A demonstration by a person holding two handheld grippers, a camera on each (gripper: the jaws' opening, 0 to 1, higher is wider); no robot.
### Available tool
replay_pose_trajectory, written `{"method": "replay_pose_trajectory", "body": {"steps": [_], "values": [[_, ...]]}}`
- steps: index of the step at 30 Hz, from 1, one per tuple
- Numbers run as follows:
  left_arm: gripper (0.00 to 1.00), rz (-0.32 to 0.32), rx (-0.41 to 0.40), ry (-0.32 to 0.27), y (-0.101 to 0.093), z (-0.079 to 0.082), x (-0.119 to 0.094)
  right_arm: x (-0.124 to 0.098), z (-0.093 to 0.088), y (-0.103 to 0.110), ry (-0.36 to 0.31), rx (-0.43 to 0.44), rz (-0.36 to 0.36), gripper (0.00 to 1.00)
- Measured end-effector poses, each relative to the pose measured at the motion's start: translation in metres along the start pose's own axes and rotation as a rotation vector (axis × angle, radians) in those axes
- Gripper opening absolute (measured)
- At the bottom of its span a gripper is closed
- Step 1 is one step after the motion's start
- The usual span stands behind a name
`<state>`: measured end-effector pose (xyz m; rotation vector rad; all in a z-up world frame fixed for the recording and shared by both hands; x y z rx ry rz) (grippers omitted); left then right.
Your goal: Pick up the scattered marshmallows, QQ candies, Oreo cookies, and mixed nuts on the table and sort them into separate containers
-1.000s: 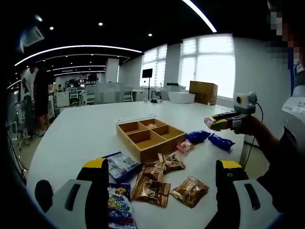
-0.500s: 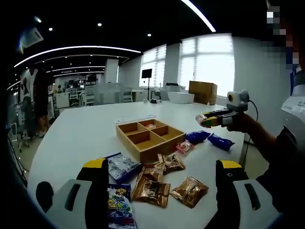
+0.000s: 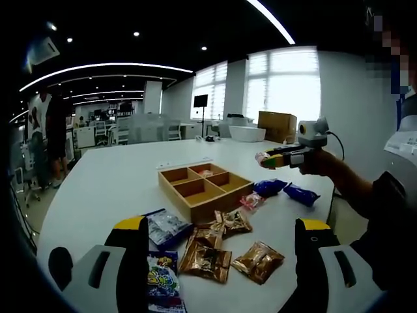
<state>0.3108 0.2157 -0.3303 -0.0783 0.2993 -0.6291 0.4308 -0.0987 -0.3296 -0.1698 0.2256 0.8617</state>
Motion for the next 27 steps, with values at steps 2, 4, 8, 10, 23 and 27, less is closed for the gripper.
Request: {"method": "replay_pose_trajectory", "body": {"steps": [2,4,8,10,23,27], "values": [[0.96,-0.001,0.0,0.003,0.0,0.0,0.0,0.004,0.001,-0.001,0.01,-0.013,0.002,0.21],[0.96,0.0,0.001,0.004,0.0,0.0,0.0,0.007,0.003,-0.003,0.014,-0.021,-0.001,0.21],[0.96,0.0,0.004,-0.003,0.0,0.001,-0.001,0.017,0.009,-0.01,0.017,-0.029,0.001,0.21],[0.96,0.001,0.003,-0.002,0.0,0.001,-0.001,0.021,0.012,-0.013,0.011,-0.033,0.003,0.21],[0.97,-0.002,-0.003,0.001,0.001,-0.002,0.0,0.05,0.012,-0.033,0.051,-0.049,-0.011,0.21],[0.96,-0.001,-0.007,0.006,0.003,-0.004,0.001,0.063,0.005,-0.04,0.08,-0.051,-0.013,0.21]]}}
Point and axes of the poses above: the point that each gripper's makers call its tool centre point, and the gripper's own axes: x roughly forward along the fingers, y roughly to its left, z roughly out of its top, the point moved 8 cm from there along -x, roughly backward along the fingers, and after that the axes turned 4 degrees about -x, right-handed, at the moved point
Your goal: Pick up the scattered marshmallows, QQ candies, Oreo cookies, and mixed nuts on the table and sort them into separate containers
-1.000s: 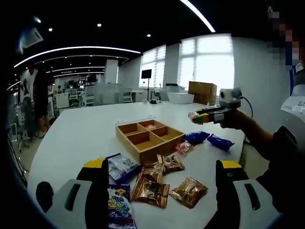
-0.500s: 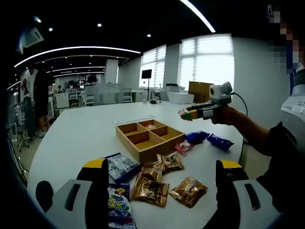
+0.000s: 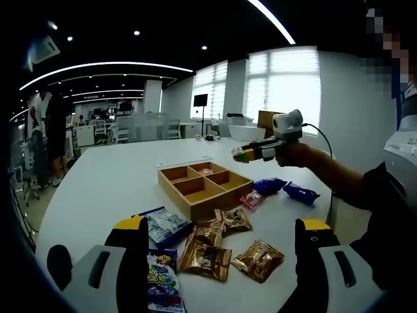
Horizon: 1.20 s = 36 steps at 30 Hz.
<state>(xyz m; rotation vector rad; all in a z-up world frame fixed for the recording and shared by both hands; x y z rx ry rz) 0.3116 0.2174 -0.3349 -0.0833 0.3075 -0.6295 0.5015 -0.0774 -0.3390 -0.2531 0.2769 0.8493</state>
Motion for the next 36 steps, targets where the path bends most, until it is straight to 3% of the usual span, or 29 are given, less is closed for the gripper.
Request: {"method": "replay_pose_trajectory", "body": {"steps": [9,29,36], "values": [[0.97,0.001,-0.002,-0.004,0.001,-0.001,-0.001,0.021,-0.009,-0.019,0.013,0.042,-0.025,0.21],[0.97,0.013,-0.012,0.003,0.006,-0.003,-0.002,0.065,-0.011,-0.045,0.036,0.058,-0.046,0.22],[0.97,0.011,-0.01,-0.001,0.004,-0.001,-0.001,0.077,-0.014,-0.057,0.027,0.13,-0.05,0.22]]}}
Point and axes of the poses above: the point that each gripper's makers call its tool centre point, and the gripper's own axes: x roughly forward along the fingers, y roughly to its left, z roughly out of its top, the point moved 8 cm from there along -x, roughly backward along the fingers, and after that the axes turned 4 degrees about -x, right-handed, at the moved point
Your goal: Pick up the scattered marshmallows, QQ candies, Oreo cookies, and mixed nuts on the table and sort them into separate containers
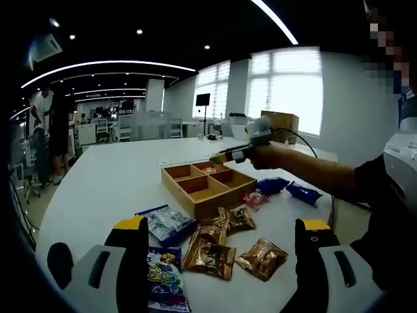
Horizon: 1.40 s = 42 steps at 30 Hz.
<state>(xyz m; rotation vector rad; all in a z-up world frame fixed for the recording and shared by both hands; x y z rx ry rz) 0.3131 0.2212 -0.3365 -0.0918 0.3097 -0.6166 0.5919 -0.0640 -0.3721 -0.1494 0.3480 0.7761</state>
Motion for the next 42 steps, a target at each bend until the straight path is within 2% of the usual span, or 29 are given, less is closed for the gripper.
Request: {"method": "replay_pose_trajectory", "body": {"steps": [12,24,32,42], "values": [[0.96,-0.002,-0.001,0.006,-0.001,-0.001,0.001,0.021,-0.012,0.002,0.047,-0.016,0.012,0.22],[0.96,0.001,-0.009,0.006,0.001,-0.003,0.0,0.023,-0.016,-0.001,0.066,-0.06,-0.009,0.27],[0.96,0.0,-0.006,0.012,0.0,-0.003,-0.001,0.023,-0.016,-0.001,0.061,-0.048,-0.016,0.41],[0.96,0.002,0.004,0.009,-0.001,0.0,-0.003,0.019,-0.013,0.004,0.043,0.009,-0.022,0.59]]}}
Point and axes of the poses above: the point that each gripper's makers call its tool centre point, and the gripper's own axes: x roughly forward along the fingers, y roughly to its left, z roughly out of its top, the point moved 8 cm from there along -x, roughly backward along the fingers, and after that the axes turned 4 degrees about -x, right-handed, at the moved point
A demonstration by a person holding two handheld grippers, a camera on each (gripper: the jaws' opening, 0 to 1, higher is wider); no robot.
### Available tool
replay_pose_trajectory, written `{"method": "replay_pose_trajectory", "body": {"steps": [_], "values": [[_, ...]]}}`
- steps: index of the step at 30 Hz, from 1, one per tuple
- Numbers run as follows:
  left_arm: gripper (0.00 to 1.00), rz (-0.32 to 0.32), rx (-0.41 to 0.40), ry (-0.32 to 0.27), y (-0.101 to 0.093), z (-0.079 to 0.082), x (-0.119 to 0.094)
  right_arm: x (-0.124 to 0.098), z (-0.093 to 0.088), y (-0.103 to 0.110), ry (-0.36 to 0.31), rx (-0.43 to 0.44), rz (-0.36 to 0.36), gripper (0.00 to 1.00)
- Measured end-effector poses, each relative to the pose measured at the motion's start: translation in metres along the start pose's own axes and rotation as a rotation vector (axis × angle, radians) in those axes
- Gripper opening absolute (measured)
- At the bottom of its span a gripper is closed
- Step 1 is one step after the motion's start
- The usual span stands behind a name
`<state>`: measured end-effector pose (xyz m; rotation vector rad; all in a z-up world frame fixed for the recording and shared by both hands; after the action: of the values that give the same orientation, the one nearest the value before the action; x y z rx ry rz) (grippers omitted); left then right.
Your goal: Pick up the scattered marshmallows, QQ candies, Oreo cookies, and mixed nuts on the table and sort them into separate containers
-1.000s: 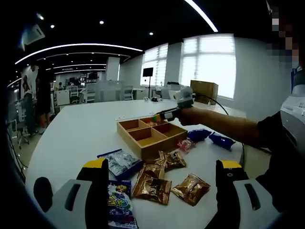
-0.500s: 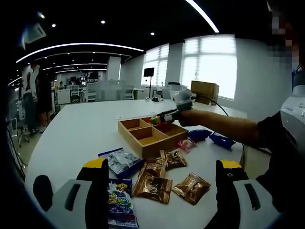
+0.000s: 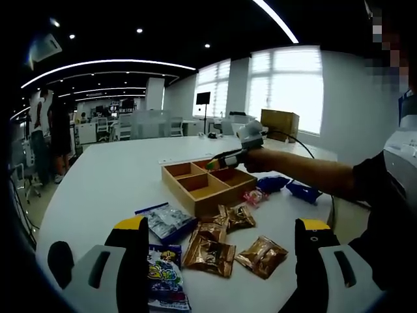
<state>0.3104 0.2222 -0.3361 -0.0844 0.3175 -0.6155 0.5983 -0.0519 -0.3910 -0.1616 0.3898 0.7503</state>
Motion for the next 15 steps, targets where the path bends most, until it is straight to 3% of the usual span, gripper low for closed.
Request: {"method": "replay_pose_trajectory", "body": {"steps": [11,15], "values": [[0.96,-0.003,0.006,0.002,-0.001,0.0,0.001,-0.009,0.0,-0.001,0.025,-0.01,-0.007,0.69],[0.96,-0.001,0.002,-0.001,-0.001,0.0,0.0,-0.018,0.004,0.001,0.002,0.003,-0.004,0.74]]}}
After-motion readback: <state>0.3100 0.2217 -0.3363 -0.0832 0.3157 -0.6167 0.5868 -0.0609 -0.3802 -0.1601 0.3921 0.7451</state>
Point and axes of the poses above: the point that each gripper's makers call its tool centre point, and the gripper's own axes: x roughly forward along the fingers, y roughly to its left, z roughly out of its top, the point moved 8 cm from there along -x, roughly backward along the fingers, and after that the axes turned 4 degrees about -x, right-handed, at the moved point
